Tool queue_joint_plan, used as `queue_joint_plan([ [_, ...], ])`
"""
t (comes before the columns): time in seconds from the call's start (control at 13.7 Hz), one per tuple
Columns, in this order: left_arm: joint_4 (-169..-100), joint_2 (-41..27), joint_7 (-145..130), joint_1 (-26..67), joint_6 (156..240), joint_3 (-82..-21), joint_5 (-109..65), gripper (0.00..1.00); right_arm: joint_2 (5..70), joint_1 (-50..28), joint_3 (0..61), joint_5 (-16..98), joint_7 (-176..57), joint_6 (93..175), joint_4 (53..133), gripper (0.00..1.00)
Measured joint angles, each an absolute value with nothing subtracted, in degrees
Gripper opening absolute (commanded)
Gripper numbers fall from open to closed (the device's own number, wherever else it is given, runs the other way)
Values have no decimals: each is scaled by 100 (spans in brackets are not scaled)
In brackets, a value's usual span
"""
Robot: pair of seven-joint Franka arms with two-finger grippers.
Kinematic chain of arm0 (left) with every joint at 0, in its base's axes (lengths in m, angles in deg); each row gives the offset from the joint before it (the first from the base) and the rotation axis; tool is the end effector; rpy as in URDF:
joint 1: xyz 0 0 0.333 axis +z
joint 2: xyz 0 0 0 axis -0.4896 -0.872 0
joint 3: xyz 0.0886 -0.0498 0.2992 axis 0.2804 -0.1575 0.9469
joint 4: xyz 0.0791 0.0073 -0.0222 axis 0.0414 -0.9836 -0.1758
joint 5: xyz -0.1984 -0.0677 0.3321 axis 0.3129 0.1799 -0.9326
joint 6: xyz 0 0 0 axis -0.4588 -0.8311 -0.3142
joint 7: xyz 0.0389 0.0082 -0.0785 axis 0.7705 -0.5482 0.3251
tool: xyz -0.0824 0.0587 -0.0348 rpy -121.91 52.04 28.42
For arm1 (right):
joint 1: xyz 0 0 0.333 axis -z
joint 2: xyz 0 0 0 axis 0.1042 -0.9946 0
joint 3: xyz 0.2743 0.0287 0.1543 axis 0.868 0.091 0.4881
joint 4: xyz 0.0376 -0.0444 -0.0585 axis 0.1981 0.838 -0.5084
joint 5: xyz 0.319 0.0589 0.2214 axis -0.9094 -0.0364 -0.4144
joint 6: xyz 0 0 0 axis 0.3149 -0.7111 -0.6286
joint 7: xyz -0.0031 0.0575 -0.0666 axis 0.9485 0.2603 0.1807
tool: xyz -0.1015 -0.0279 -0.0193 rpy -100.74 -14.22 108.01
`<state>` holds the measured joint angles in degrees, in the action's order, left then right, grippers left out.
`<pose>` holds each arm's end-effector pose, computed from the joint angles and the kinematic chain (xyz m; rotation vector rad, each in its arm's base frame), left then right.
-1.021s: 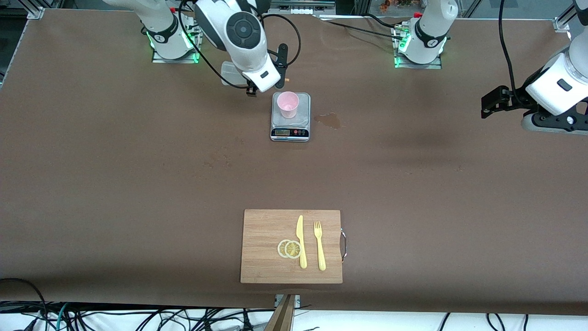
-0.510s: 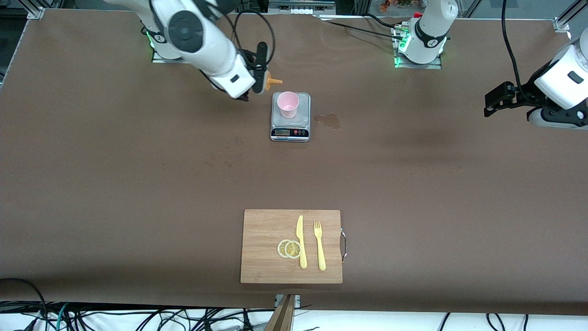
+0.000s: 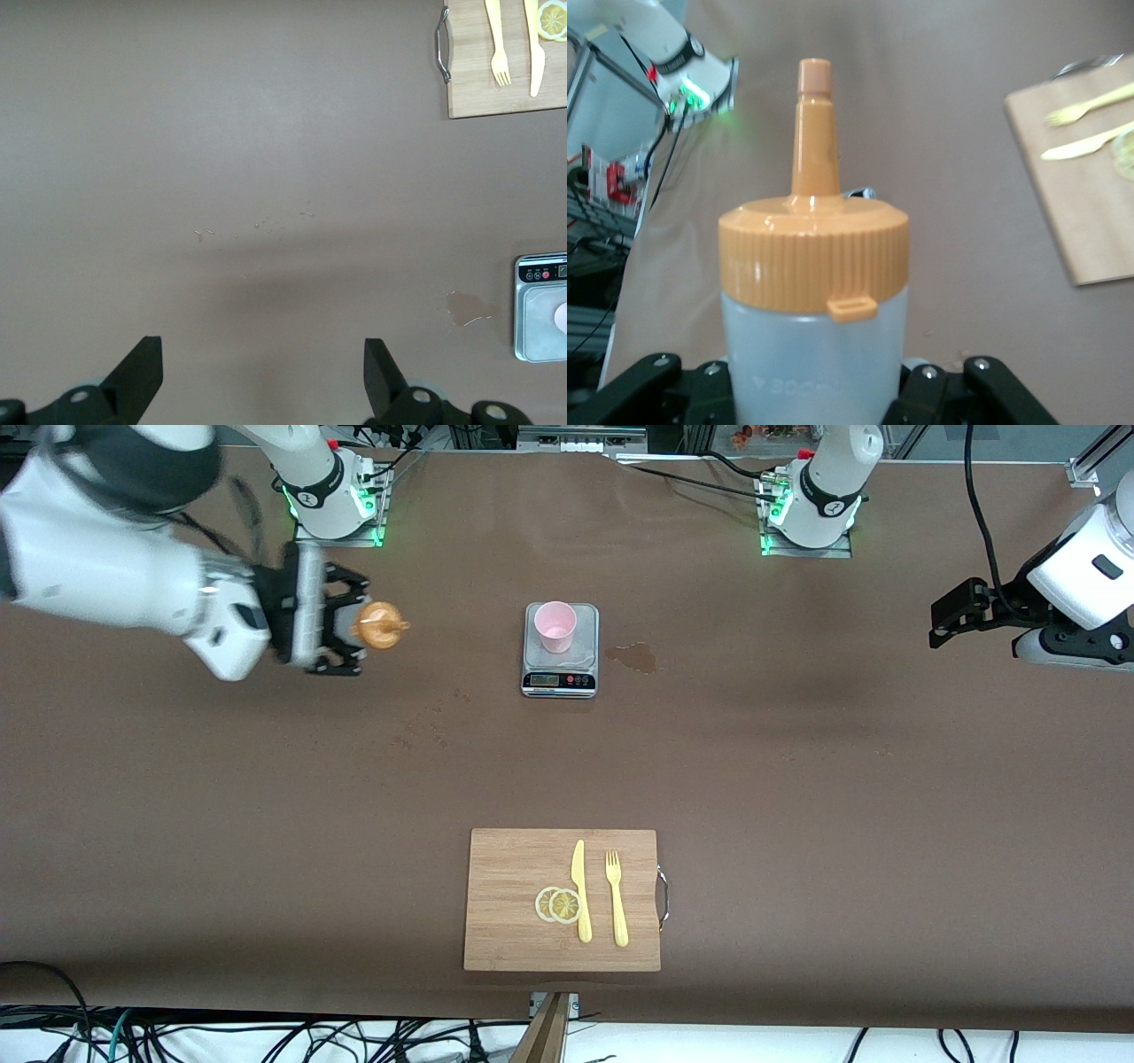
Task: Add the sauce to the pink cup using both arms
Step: 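Move the squeeze bottle with the right gripper back beside the scale, then lower the squeeze bottle onto the table and open the right gripper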
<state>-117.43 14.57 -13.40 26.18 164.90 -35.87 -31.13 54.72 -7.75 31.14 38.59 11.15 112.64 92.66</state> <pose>0.5642 -0.0573 0.6328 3.1323 -0.1415 -0.0804 0.5621 0.1576 0.5225 -1.9142 -1.5671 -0.2801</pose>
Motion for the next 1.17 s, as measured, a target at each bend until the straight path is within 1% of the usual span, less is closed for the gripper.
queue_joint_plan([
  [0.15,-11743,1457,-1340,2617,16474,-3750,-3112,100,5246,-193,3033,3298,1938,10989,9090,16],
  [0.29,-11743,1458,-1320,2617,16465,-3852,-3112,100,4850,195,2736,2779,2865,10669,8950,16],
  [0.44,-11740,1464,-1320,2635,16460,-3849,-3112,100,4343,512,2450,2222,3845,10322,8900,16],
  [0.66,-11734,1467,-1320,2661,16461,-3822,-3112,100,3378,985,2363,1380,5388,9896,8872,16],
  [0.8,-11732,1468,-1320,2666,16460,-3824,-3112,100,2862,1118,2333,1071,6030,9819,8842,16],
  [1.17,-11726,1474,-1320,2665,16457,-3879,-3112,100,1838,1114,2253,251,7021,9813,8771,16],
])
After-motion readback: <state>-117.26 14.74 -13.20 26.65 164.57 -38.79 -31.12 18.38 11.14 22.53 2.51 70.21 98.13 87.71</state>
